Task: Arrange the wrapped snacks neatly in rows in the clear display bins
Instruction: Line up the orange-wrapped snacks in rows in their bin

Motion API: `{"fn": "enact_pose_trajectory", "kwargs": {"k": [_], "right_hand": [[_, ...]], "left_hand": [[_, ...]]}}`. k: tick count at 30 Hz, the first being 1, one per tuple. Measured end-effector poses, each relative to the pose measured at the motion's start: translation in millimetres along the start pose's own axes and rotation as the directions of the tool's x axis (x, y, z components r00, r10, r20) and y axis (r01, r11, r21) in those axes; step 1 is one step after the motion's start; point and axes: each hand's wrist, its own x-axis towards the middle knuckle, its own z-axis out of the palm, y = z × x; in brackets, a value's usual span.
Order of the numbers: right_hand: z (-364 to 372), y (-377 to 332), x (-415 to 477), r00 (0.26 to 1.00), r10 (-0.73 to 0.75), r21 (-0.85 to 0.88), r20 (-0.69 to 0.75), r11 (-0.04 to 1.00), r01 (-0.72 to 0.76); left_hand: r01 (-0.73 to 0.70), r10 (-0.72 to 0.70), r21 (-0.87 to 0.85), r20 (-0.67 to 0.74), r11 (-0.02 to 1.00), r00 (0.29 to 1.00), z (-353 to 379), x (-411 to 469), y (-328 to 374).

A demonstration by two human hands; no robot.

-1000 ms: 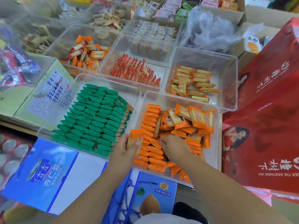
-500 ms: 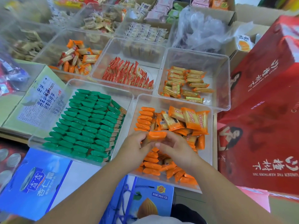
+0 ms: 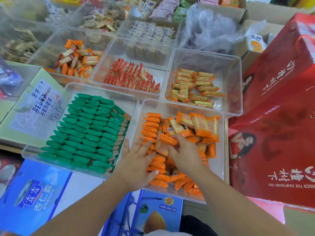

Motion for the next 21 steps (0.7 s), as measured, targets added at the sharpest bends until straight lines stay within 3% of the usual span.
{"fn": "enact_pose_trajectory", "kwargs": {"k": [7, 11, 16, 18, 21], "right_hand": [[14, 10, 15, 0.983, 0.052, -0.148, 0.178, 0.989, -0.025], [22, 9, 15, 0.946, 0.036, -0.232, 0.322, 0.972, 0.042], [15, 11, 32, 0.911, 0.1, -0.128, 0.399, 0.99, -0.052], [17, 15, 39, 0.912, 0.068, -0.319, 0.405, 0.945, 0.072], [22, 20, 45, 0.896, -0.069, -0.549, 0.439, 0.769, 0.328]], "left_hand": [[-0.001, -0.002, -0.046, -0.061, 0.999, 0.998, 2, -3, 0], [-0.011, 0.007, -0.05, -0.079, 0.999, 0.997, 7, -3, 0], [-0.062, 0.062, 0.002, -0.039, 0.998, 0.997, 12, -1, -3], [-0.067, 0.067, -0.001, -0.034, 0.998, 0.997, 12, -1, -3], [-0.079, 0.079, -0.009, -0.053, 0.997, 0.995, 14, -1, -3]]}}
